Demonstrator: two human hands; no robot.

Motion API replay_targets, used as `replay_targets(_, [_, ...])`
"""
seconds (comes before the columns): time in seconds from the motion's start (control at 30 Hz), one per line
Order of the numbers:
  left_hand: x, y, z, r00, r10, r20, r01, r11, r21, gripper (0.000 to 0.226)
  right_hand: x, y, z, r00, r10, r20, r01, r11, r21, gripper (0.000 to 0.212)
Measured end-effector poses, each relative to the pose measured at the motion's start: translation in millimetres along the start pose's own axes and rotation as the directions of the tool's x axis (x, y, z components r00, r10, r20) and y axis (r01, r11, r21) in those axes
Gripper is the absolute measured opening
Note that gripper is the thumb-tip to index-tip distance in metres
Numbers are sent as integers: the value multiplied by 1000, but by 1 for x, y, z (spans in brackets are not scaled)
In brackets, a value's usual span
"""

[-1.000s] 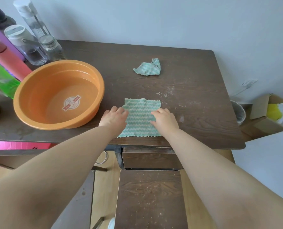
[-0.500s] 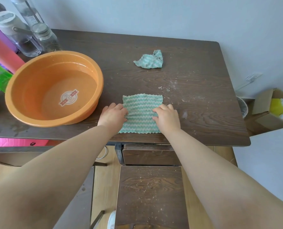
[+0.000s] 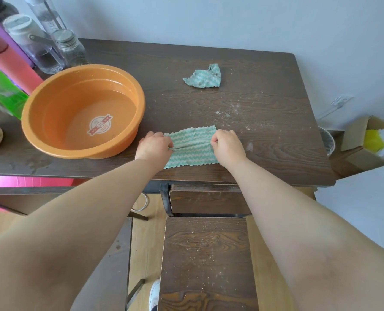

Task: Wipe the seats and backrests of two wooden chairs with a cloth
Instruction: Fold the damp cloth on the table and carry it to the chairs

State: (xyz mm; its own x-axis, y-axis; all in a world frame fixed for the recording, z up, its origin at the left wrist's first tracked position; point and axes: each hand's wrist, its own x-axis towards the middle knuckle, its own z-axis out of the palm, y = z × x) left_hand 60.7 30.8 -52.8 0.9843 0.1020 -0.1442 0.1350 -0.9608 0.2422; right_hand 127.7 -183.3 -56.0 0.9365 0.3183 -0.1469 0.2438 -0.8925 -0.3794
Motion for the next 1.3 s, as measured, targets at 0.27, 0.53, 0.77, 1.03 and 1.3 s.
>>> replay_targets(0.27, [-39,12,-45,997,-73,27,77,969,-236,8,-36,-6,-38,1000,-4,23,3,999,52,27])
replay_targets(0.53, [-96,17,-82,986,-56,155,114,912,-394,16,-106,-27,-79,998,21,63,-23,999,29,24])
replay_targets(0.77, [-152,19,-87,980,19,197,92,836,-542,17,-184,-38,-96,992,124,19,-125,980,158,21])
replay_targets(1.03, [-216,30,-70,972,29,232,120,788,-604,21,-259,-29,-82,986,162,36,-166,965,204,19])
replay_targets(1.3, [-296,65,-32,956,-99,275,254,749,-613,12,-321,5,-57,990,100,100,-120,966,229,18])
